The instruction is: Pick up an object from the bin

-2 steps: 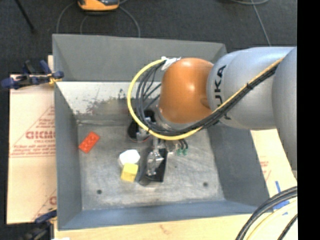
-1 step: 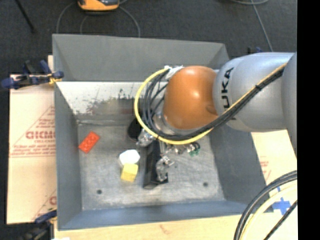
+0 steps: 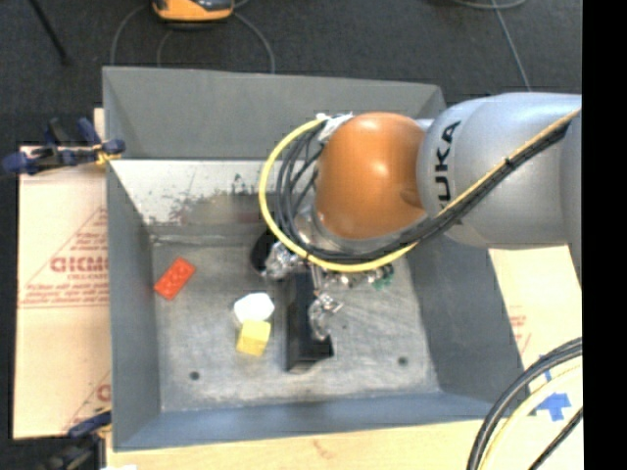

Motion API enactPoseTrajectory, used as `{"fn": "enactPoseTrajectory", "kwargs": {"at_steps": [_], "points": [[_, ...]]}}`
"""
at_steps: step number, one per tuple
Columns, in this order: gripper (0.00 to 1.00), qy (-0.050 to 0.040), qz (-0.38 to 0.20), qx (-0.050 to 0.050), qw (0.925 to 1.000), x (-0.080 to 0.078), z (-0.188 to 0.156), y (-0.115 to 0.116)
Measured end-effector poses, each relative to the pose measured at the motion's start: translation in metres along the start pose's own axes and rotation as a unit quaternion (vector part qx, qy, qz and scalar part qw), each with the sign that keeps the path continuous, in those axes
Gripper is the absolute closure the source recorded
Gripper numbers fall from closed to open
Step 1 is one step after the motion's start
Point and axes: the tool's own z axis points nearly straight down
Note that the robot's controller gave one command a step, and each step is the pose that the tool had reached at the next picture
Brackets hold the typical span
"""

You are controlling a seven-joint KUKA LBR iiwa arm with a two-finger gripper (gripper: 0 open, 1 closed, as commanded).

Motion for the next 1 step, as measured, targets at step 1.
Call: {"fn": "enactPoseTrajectory", "kwargs": {"at_steps": [1], "points": [[0.00, 0.0006, -0.117, 0.007, 0.9931, 0.0107, 0.0497, -0.0310]]}}
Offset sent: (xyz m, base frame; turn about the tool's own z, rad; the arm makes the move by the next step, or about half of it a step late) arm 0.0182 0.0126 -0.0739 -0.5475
